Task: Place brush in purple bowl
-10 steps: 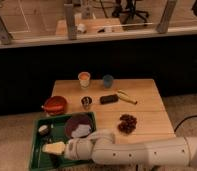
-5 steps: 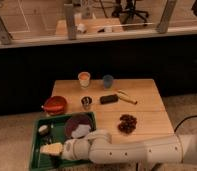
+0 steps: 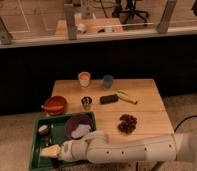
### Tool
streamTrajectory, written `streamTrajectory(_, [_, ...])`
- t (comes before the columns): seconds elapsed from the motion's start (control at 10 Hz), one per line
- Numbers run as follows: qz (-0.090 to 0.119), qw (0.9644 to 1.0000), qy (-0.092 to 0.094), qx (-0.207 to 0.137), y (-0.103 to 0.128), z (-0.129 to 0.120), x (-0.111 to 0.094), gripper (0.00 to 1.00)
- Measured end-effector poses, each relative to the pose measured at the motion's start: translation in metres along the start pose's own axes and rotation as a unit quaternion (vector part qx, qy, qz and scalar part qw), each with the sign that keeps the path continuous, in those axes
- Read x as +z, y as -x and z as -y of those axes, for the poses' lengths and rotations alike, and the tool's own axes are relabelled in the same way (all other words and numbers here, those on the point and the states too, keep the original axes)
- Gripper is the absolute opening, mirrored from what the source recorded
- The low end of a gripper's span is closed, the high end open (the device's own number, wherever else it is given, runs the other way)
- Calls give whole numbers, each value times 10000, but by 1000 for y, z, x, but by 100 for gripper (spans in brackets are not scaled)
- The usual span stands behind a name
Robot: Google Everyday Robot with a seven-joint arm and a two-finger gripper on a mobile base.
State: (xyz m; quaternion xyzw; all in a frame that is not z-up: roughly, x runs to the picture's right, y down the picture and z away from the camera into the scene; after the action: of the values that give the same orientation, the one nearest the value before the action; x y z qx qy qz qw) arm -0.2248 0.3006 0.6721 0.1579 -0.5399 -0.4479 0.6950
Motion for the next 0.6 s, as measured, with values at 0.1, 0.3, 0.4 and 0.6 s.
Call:
streamTrajectory(0.1, [4,10000,-6,2,0,0,1,38])
streamTrajectory(0.3, [-28,9999,-77,100,1,-1,-1,17])
streamTrajectory(0.4, [-49,9998,-140,138,1,-1,-2,8])
streamTrajectory(0.6, [-99,9994,-271,201,2,-1,-6,0])
